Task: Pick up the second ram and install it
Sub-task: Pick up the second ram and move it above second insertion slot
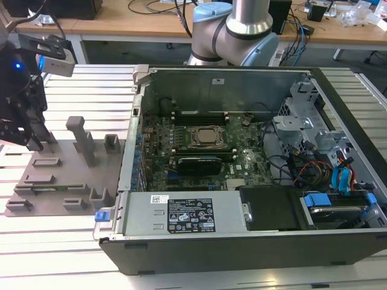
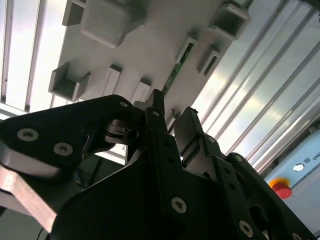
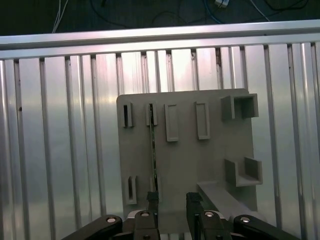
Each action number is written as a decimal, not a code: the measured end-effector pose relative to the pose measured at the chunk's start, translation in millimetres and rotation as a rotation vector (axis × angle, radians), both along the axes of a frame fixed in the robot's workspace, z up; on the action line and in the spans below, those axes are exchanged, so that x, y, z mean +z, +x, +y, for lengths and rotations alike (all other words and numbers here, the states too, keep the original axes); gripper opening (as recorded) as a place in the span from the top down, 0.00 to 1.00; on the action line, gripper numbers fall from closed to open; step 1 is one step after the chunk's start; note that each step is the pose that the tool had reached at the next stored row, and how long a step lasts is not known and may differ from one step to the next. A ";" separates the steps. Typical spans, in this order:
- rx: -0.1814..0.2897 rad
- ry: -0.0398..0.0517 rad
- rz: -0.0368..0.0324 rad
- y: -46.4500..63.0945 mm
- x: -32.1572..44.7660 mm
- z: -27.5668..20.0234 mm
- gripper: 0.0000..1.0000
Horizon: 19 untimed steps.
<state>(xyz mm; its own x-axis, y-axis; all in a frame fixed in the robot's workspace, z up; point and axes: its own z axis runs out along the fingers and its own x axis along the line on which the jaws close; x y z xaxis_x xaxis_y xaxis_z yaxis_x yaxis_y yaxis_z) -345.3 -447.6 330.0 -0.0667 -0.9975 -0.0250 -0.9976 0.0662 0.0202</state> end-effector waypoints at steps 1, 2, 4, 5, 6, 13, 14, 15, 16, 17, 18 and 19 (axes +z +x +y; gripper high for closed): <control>0.000 0.0000 0.0000 0.0 -1.5 0.0 0.64; 0.000 0.0000 0.0000 -0.1 -2.5 0.0 0.64; 0.000 0.0000 0.0000 -0.1 -4.2 0.0 0.64; 0.000 0.0000 -0.0001 -0.1 -5.2 0.0 0.64; 0.000 0.0000 0.0000 -0.1 -6.4 0.0 0.64; -0.005 -0.0005 0.0000 -1.7 -20.3 -1.6 0.64; -0.005 -0.0005 0.0000 -2.0 -22.9 -2.6 0.64; -0.005 -0.0005 -0.0001 -1.9 -25.2 -3.1 0.64; -0.005 -0.0005 0.0000 -1.9 -27.3 -3.5 0.64; -0.005 -0.0005 0.0000 -2.0 -28.8 -4.0 0.64; -0.005 -0.0006 0.0001 -2.1 -30.7 -4.6 0.64; -0.005 -0.0006 0.0000 -2.1 -31.9 -4.9 0.64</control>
